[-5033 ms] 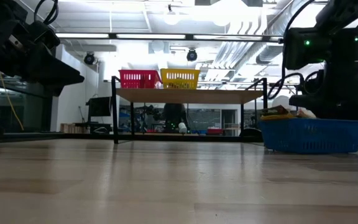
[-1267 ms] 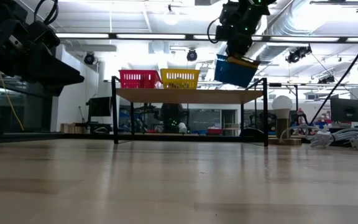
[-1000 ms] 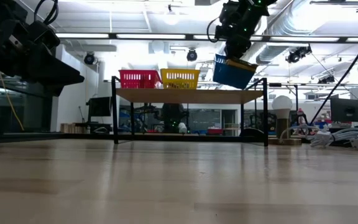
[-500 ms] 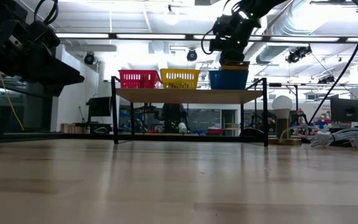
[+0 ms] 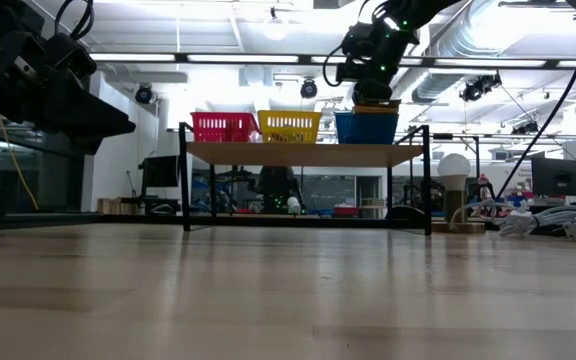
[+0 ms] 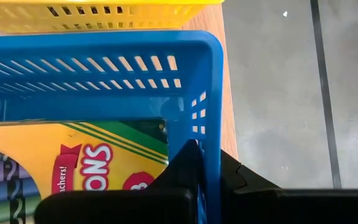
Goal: Pick & Place Office Desk Supplies
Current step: Put the blue bin on the shelf, then return to Home Position
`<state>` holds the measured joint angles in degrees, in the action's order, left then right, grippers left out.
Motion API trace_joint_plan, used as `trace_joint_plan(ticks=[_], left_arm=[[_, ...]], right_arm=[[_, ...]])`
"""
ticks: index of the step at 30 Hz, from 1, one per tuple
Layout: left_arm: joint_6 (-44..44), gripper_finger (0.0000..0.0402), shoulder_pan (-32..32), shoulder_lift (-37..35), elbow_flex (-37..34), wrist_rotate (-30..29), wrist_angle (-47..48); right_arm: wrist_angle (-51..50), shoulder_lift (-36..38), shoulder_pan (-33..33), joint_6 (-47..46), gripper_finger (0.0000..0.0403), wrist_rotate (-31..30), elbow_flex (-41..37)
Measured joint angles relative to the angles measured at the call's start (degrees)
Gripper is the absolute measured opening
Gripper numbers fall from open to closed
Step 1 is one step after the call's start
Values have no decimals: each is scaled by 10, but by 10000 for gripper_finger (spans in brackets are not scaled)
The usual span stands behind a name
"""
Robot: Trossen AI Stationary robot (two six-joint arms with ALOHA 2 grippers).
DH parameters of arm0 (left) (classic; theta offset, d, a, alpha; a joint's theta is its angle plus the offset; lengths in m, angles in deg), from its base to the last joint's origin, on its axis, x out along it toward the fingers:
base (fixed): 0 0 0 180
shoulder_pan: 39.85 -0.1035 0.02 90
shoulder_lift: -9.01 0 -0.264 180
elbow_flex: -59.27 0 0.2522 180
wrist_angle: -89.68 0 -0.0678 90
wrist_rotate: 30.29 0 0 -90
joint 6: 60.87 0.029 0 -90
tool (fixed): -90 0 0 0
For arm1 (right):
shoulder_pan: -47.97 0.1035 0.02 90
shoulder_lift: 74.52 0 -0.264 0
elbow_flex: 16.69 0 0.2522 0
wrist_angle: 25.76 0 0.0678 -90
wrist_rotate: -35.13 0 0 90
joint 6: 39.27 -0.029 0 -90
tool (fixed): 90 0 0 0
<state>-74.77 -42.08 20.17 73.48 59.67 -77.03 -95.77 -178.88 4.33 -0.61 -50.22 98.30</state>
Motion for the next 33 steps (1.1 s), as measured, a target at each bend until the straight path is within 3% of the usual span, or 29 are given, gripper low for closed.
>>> trace_joint_plan(ticks=[16, 33], left_arm=[[0, 95, 0, 0, 0, 0, 0], [0, 95, 0, 0, 0, 0, 0]], right_arm=[[0, 0, 0, 1, 73, -2, 0], [12, 12, 1, -16, 80, 7, 0]])
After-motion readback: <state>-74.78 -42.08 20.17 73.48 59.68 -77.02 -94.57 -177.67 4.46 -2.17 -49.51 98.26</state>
